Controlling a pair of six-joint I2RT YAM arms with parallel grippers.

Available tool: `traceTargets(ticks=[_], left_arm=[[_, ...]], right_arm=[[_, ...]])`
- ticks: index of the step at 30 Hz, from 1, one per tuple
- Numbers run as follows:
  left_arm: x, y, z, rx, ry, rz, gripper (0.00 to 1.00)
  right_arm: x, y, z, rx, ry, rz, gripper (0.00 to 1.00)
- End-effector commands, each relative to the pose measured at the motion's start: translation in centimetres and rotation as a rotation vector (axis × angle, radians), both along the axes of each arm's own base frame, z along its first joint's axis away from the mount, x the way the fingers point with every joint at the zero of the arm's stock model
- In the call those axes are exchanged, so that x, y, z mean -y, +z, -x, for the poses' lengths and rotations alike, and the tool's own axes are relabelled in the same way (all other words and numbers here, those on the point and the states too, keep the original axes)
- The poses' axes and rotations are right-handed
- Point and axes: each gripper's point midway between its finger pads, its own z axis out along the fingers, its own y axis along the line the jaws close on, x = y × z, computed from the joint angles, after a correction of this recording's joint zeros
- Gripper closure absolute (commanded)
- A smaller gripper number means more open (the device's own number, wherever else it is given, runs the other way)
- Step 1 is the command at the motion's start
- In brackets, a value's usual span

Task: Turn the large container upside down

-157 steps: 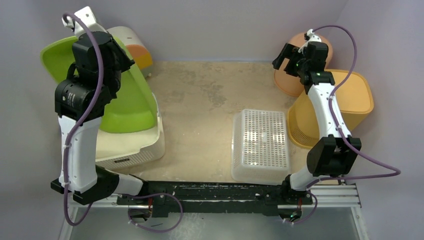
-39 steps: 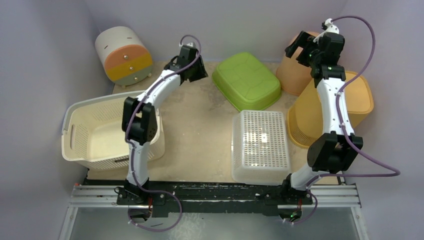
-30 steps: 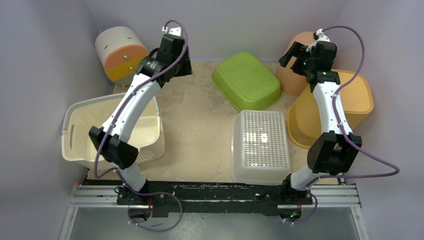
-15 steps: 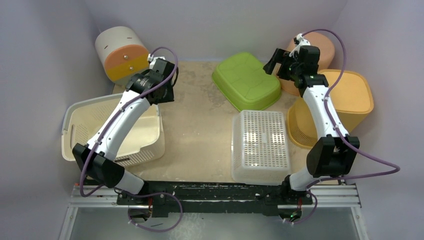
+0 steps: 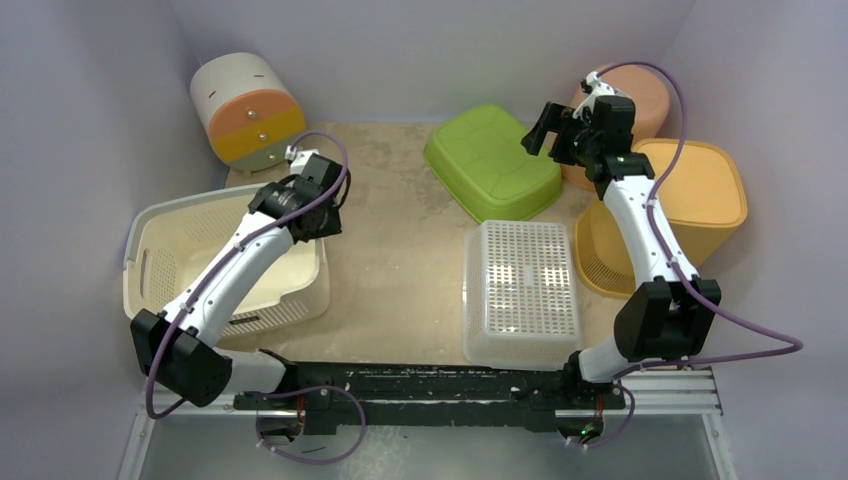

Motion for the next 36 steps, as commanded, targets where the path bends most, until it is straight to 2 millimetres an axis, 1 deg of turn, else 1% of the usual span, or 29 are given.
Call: traceTargets(ticks=[1, 6, 7, 9, 10, 11, 13, 15, 16, 19, 20, 21, 24, 26, 27, 28, 30, 31, 32, 33, 34, 36], left_arm=[[0.6, -0.1, -0.8, 0.075, 0.039, 0.073, 0.46], [0.9, -1.4, -0.5, 0.046, 0.027, 0.077, 0.46], [0.9, -1.8, -0.3, 0.036, 0.024, 0.074, 0.5], [0.9, -2.7, 0.0, 0.013, 0.02, 0.07, 0.62], [0.8, -3.2, 0.1, 0.001, 0.019, 0.066, 0.65], [0.8, -3.6, 0.3, -0.007, 0.018, 0.064, 0.65], [0.7, -4.3, 0.4, -0.011, 0.026, 0.064, 0.64], [0.6, -4.9, 0.5, -0.013, 0.034, 0.062, 0.54], [0.6, -5.2, 0.5, -0.015, 0.036, 0.058, 0.52], [0.3, -6.2, 0.9, -0.032, 0.036, 0.043, 0.51], [0.3, -6.3, 1.0, -0.034, 0.033, 0.042, 0.52], [0.2, -6.4, 1.0, -0.037, 0.033, 0.041, 0.56], [0.2, -6.3, 1.0, -0.034, 0.03, 0.037, 0.74], [0.0, -6.2, 0.9, -0.03, 0.028, 0.029, 0.88], [0.0, -6.2, 0.9, -0.03, 0.026, 0.025, 0.98], [0.0, -6.2, 0.8, -0.033, 0.023, 0.022, 1.0], [0.3, -5.7, 0.6, -0.027, 0.007, 0.032, 1.0], [0.6, -5.2, 0.4, -0.018, -0.004, 0.042, 1.0], [1.0, -4.1, 0.0, 0.0, -0.014, 0.058, 1.0], [1.3, -2.9, -0.4, 0.022, -0.02, 0.074, 1.0], [1.6, -1.2, -0.9, 0.048, -0.026, 0.093, 1.0], [2.5, 3.1, -2.0, 0.125, -0.039, 0.139, 1.0]], right_arm=[[-0.5, 2.0, 0.7, 0.059, 0.036, 0.007, 0.0], [-0.5, 1.7, 0.7, 0.055, 0.034, 0.01, 0.0], [-0.5, 1.7, 0.7, 0.053, 0.033, 0.009, 0.0], [-0.4, 1.6, 0.7, 0.054, 0.032, 0.012, 0.0], [-0.4, 1.6, 0.8, 0.054, 0.03, 0.013, 0.0], [-0.3, 1.5, 0.8, 0.054, 0.026, 0.016, 0.0], [-0.3, 1.5, 0.9, 0.054, 0.025, 0.02, 0.0], [-0.2, 1.4, 0.9, 0.052, 0.023, 0.023, 0.0], [-0.2, 1.4, 0.9, 0.054, 0.022, 0.024, 0.0], [-0.2, 1.4, 0.8, 0.055, 0.023, 0.024, 0.0], [-0.2, 1.4, 0.8, 0.054, 0.024, 0.023, 0.0], [-0.2, 1.4, 0.8, 0.054, 0.024, 0.024, 0.0], [-0.2, 1.1, 0.7, 0.049, 0.021, 0.025, 0.0], [-0.2, 1.1, 0.7, 0.047, 0.021, 0.024, 0.0], [-0.1, 1.1, 0.7, 0.048, 0.02, 0.025, 0.0], [-0.2, 1.1, 0.7, 0.048, 0.021, 0.024, 0.0], [-0.1, 1.0, 0.7, 0.046, 0.016, 0.027, 0.0], [0.0, 0.9, 0.7, 0.045, 0.013, 0.028, 0.0], [0.1, 0.9, 0.7, 0.045, 0.011, 0.03, 0.0], [0.1, 0.8, 0.8, 0.041, 0.01, 0.032, 0.0], [0.1, 0.6, 0.9, 0.034, 0.011, 0.032, 0.0], [-0.1, 0.1, 1.1, 0.02, 0.019, 0.027, 0.0]])
